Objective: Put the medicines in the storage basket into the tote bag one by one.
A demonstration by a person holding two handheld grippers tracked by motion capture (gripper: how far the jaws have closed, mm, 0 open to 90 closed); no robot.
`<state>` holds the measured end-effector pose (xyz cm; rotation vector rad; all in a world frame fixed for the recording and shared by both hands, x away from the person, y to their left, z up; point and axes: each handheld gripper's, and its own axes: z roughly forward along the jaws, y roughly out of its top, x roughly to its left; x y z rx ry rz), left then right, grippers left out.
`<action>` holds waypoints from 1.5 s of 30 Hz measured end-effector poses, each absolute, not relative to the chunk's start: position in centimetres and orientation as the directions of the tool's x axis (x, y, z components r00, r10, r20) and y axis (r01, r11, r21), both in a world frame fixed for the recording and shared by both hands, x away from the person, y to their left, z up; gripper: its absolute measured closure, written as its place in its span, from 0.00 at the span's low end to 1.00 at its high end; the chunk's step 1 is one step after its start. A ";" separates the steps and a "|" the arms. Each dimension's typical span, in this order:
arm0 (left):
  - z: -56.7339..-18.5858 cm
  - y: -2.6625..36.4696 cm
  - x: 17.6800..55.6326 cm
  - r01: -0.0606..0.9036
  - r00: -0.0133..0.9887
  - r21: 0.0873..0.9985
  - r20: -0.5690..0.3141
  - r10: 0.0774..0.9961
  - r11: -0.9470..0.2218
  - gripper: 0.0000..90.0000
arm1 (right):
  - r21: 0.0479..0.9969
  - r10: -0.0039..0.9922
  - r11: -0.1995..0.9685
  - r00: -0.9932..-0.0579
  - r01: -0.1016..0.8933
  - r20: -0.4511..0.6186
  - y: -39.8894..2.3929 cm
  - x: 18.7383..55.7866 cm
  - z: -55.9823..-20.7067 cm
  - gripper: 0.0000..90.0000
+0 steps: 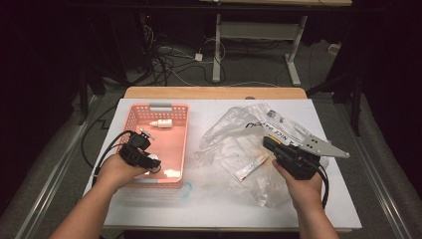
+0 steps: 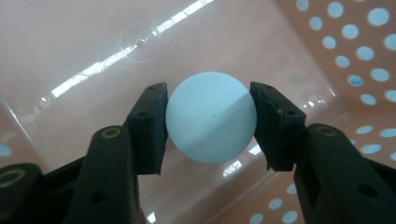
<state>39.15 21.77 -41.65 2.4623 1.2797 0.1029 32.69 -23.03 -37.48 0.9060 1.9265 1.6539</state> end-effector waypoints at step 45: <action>-41.1 22.6 32.6 0.561 0.614 0.737 -0.066 0.787 -0.377 0.55 | 0.978 0.719 0.075 -0.690 0.196 0.083 -22.7 32.6 -37.6 1.00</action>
